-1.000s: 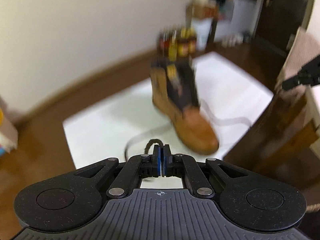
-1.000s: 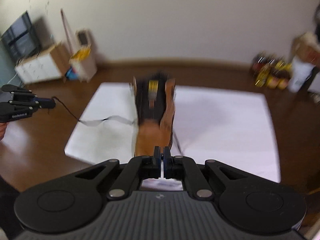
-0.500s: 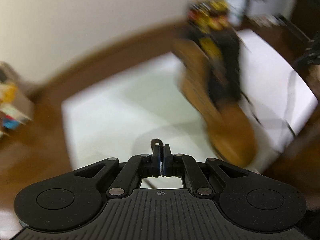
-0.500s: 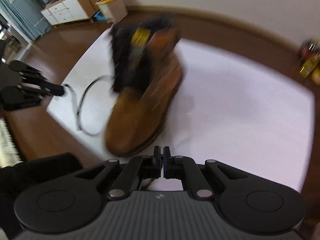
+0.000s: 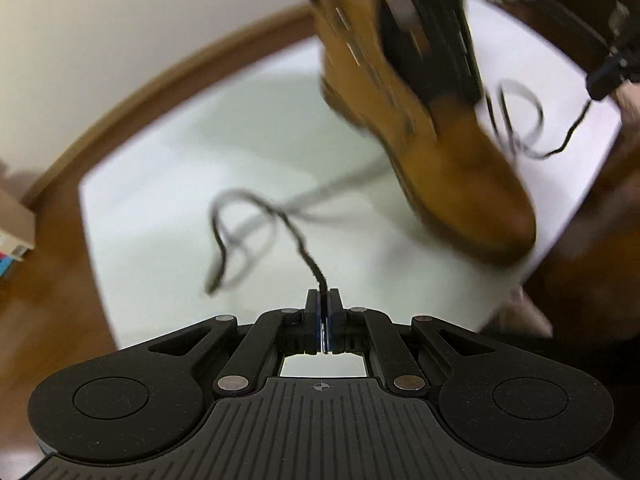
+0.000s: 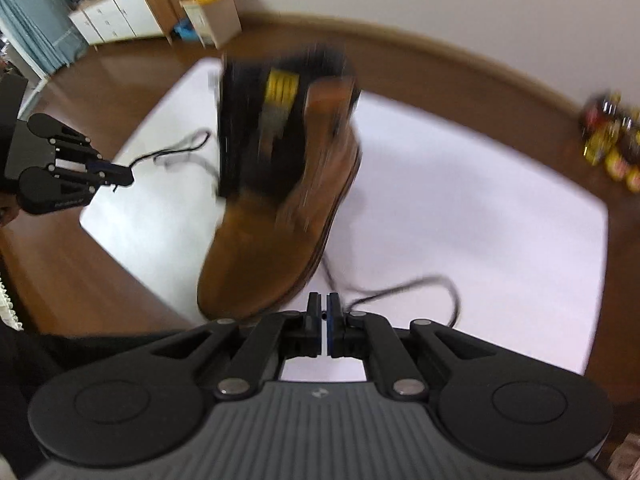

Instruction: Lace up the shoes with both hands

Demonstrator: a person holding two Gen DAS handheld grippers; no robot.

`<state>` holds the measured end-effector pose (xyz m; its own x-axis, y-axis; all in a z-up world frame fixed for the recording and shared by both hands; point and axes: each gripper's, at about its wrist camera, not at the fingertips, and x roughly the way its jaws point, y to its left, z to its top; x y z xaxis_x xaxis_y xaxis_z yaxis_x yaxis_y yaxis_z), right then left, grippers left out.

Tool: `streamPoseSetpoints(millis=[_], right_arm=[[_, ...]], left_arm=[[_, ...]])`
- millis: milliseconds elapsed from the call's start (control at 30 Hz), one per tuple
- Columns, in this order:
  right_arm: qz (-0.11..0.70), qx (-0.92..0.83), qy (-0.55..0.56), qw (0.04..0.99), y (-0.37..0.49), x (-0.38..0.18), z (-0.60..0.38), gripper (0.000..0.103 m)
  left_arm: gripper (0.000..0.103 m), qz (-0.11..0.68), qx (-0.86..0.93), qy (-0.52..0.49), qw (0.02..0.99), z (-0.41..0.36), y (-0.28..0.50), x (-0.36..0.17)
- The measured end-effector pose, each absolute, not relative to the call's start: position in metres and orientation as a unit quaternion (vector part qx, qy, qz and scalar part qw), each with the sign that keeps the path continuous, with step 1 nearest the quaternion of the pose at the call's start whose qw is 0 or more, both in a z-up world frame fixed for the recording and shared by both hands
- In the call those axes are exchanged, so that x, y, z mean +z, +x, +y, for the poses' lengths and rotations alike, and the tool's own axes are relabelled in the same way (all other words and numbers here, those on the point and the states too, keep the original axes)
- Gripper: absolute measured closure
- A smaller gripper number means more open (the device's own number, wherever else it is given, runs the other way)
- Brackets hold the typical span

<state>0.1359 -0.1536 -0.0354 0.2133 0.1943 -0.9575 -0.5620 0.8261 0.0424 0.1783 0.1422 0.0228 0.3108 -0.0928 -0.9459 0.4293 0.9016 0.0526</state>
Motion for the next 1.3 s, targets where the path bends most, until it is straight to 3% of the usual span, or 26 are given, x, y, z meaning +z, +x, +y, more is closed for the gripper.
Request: streamPoseSetpoints(millis=[300, 400, 500, 600, 800, 1300], right_arm=[[0.603, 0.292, -0.200, 0.715, 0.141, -0.090, -0.132, 0.099], [0.605, 0.311, -0.230, 0.696, 0.152, -0.110, -0.121, 0.091], [0.595, 0.333, -0.261, 0.683, 0.154, -0.124, -0.112, 0.090], [0.586, 0.344, -0.280, 0.678, 0.154, -0.127, -0.114, 0.080], [0.557, 0.364, -0.314, 0.676, 0.145, -0.109, -0.130, 0.077], [0.503, 0.344, -0.120, 0.784, 0.171, -0.104, -0.178, 0.077]], left_arm=[[0.093, 0.568, -0.163, 0.128, 0.796, 0.131, 0.162, -0.006], [0.086, 0.572, -0.143, 0.112, 0.800, 0.121, 0.163, -0.005], [0.074, 0.566, -0.122, 0.091, 0.810, 0.113, 0.159, 0.002], [0.066, 0.564, -0.106, 0.074, 0.815, 0.109, 0.158, 0.008], [0.060, 0.554, -0.082, 0.069, 0.825, 0.093, 0.149, 0.018], [0.059, 0.432, -0.162, 0.088, 0.883, 0.079, 0.158, 0.020]])
